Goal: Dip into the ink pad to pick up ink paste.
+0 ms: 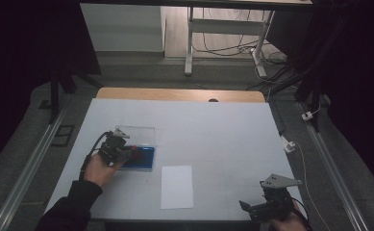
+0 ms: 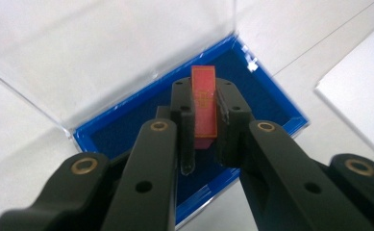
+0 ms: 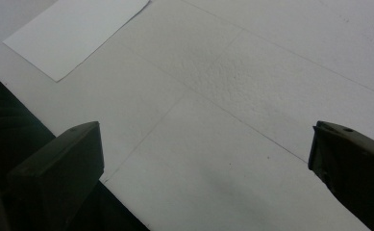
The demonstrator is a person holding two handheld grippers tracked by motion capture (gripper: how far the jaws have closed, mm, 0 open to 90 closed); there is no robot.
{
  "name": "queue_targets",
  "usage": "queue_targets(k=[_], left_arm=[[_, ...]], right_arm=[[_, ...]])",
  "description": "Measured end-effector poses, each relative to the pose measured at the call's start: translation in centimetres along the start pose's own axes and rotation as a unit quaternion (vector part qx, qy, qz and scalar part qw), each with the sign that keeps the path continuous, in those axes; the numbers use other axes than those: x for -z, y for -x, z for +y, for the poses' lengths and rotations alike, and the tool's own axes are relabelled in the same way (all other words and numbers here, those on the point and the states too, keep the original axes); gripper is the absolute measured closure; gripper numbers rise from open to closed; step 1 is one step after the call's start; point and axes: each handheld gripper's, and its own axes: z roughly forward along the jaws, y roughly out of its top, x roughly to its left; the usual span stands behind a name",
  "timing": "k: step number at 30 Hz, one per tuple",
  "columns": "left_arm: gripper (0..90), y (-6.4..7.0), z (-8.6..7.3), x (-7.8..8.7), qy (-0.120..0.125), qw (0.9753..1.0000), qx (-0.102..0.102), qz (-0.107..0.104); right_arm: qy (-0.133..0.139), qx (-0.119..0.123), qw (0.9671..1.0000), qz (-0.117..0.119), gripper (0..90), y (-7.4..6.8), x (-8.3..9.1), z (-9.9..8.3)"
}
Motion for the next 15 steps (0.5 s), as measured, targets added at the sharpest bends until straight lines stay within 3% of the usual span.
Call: queue_targets(k=[7,15], left_arm=[[79.7,0.25,0.16,0.8,0.017,0.9998,0.004,-0.012],[79.7,0.38,0.08,-0.05,-0.009,0.9997,0.001,-0.022]], right_arm=[[-0.001,0.0,1.0,0.0,0.0,-0.01,0.0,0.0],[-0.001,0.001,1.0,0.0,0.0,-0.02,-0.01,0.0]])
